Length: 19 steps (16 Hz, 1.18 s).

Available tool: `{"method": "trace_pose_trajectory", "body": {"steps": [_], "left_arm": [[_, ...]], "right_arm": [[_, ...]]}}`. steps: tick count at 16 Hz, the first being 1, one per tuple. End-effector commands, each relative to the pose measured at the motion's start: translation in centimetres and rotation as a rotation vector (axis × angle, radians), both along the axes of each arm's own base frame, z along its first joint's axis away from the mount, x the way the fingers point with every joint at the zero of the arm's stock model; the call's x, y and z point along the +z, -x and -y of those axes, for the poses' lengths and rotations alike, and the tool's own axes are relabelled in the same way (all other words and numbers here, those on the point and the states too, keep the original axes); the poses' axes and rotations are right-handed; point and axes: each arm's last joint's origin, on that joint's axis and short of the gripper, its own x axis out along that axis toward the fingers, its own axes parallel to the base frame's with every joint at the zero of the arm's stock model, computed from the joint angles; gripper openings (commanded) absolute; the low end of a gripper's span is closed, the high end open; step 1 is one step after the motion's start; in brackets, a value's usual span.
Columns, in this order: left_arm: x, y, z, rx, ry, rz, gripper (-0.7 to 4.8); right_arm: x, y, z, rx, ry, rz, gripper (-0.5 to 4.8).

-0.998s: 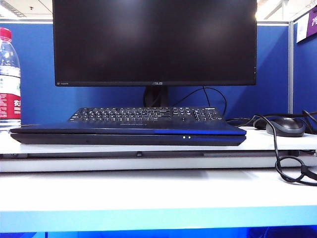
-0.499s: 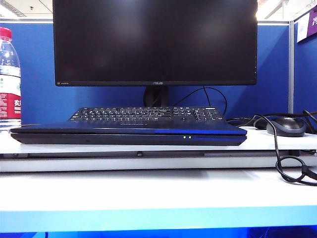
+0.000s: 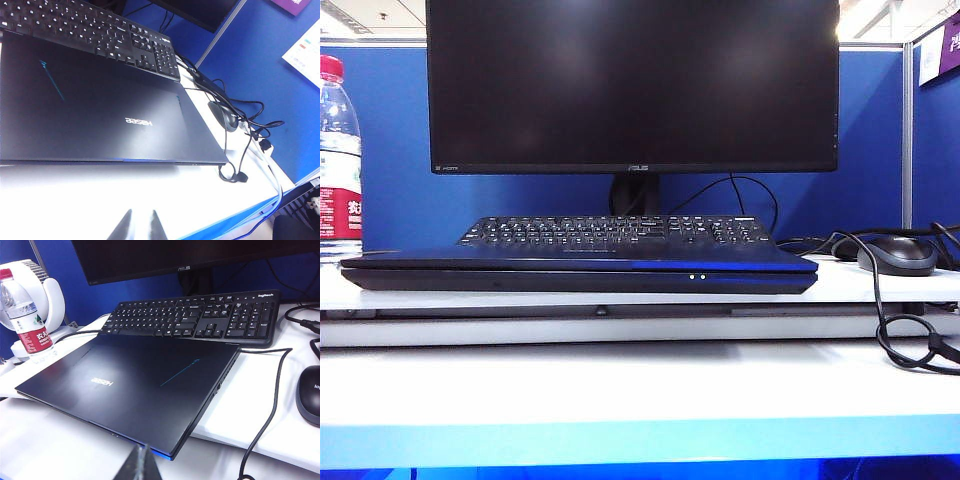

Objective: Close the lid of the black laptop.

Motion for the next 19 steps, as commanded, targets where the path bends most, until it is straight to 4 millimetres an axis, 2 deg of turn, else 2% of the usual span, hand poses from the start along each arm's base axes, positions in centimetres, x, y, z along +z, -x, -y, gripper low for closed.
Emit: {"method": "trace_pose_trajectory", "body": {"steps": [1, 5, 8, 13, 16, 19], "left_arm": [[0.2, 0.1, 0.0, -0.003, 0.009, 0.013, 0.49], [0.2, 0.1, 0.0, -0.004, -0.003, 0.018, 0.49], [-0.1, -0.3, -0.3, 0.074, -0.23, 0.149, 0.5], [-2.5, -2.8, -1.1, 0.306, -0.222, 0.299, 0.5], [-3.4, -3.4, -1.7, 0.382, -0.214, 0.341, 0.5], [-3.4, -3.5, -2.4, 0.462, -0.229, 0.333, 0.5]], "right_arm": [[0.4, 0.1, 0.0, 0.002, -0.011, 0.021, -0.01], [0.4, 0.1, 0.0, 0.002, -0.011, 0.021, -0.01], [0.4, 0.1, 0.0, 0.002, -0.011, 0.021, -0.01], [0.4, 0.1, 0.0, 0.002, -0.011, 0.021, -0.01], [0.4, 0.1, 0.0, 0.002, -0.011, 0.021, -0.01], [0.4, 0.1, 0.0, 0.002, -0.011, 0.021, -0.01]]}}
